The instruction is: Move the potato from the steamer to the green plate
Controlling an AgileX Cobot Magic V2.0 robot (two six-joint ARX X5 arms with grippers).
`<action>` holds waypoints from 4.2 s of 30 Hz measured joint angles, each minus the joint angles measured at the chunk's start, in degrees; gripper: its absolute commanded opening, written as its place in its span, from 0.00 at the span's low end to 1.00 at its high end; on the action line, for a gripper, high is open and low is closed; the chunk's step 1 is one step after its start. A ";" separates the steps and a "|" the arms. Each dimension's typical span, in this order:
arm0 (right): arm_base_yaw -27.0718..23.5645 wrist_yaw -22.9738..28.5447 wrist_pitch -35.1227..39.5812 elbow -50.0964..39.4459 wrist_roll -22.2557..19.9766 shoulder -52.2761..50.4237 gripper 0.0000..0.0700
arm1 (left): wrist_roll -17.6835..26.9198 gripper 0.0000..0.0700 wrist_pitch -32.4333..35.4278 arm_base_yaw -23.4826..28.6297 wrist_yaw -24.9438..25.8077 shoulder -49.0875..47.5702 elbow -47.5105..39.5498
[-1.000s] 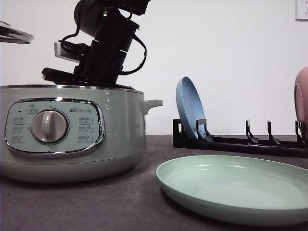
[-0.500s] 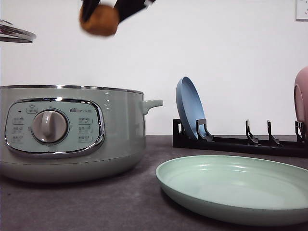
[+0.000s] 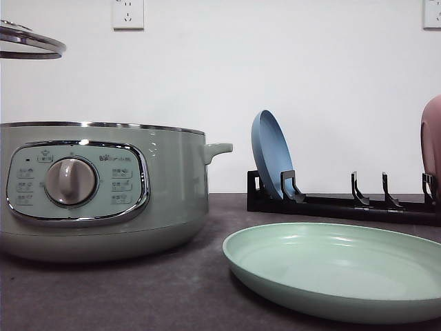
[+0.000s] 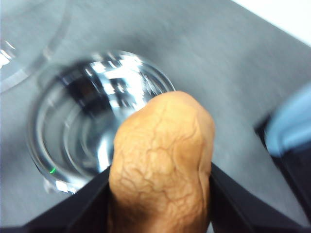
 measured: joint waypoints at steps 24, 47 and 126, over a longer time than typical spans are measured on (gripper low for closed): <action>-1.87 0.11 29.44 -59.66 16.20 -27.16 0.27 | 0.00 0.00 0.04 -5.54 0.17 0.00 0.00; -1.05 3.04 45.70 -73.69 23.54 -18.73 0.58 | 0.00 0.00 0.04 -8.73 0.20 0.00 0.00; -0.93 6.45 32.66 -58.88 18.86 -39.34 0.84 | 0.04 0.00 8.67 -23.64 2.79 19.52 -0.02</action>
